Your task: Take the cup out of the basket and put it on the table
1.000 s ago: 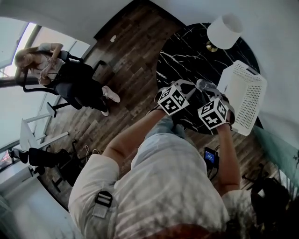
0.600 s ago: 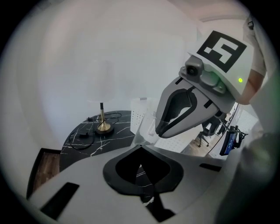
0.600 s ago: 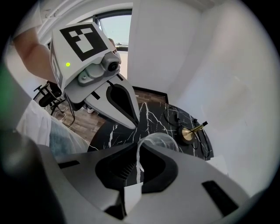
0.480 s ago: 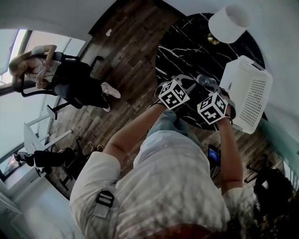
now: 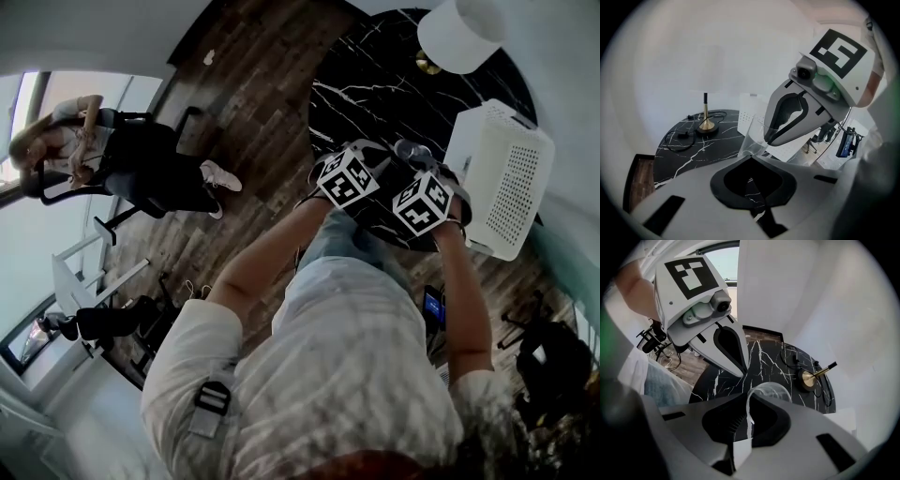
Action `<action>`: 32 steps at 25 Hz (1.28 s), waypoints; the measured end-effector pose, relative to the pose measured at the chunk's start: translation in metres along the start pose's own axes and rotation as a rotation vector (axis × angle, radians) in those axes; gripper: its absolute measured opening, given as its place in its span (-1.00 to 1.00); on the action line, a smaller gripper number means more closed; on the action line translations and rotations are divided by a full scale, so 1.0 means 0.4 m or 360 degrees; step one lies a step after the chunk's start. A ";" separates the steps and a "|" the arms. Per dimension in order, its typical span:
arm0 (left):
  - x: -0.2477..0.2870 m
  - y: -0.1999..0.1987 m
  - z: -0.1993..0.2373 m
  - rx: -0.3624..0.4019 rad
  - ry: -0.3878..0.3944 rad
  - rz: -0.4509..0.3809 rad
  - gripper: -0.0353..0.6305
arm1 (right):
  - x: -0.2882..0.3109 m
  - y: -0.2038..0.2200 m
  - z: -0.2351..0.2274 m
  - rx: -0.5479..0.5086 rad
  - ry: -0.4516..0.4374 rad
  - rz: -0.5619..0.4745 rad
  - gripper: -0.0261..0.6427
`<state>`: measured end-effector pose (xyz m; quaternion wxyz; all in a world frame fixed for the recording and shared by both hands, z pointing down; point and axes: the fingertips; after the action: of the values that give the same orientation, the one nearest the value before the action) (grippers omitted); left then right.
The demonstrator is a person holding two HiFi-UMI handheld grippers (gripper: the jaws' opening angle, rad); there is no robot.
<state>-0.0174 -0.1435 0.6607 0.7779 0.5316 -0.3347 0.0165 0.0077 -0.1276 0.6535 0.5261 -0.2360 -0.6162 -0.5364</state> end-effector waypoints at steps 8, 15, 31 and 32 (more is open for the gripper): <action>0.040 0.043 0.015 -0.0006 0.0048 0.0044 -0.88 | 0.052 0.020 0.001 0.0010 -0.0018 0.0038 -0.85; 0.063 0.089 0.036 -0.0012 0.0062 0.0076 -0.88 | 0.102 0.035 0.017 0.0012 -0.0053 0.0071 -0.85; 0.099 0.164 0.052 -0.0054 0.0115 0.0151 -0.88 | 0.170 0.060 0.039 -0.0073 -0.0095 0.0146 -0.85; 0.100 0.167 0.052 -0.0058 0.0118 0.0154 -0.88 | 0.172 0.058 0.041 -0.0073 -0.0100 0.0145 -0.85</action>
<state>-0.0223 -0.1452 0.7410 0.7975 0.4996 -0.3313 0.0676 -0.0019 -0.1241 0.7271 0.5249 -0.2926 -0.6085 -0.5183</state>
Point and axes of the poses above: the fingertips, and each gripper's own axes: x forward along the fingers, z to its left, y out of its underside, and after that the axes turned 8 degrees about -z, right-handed
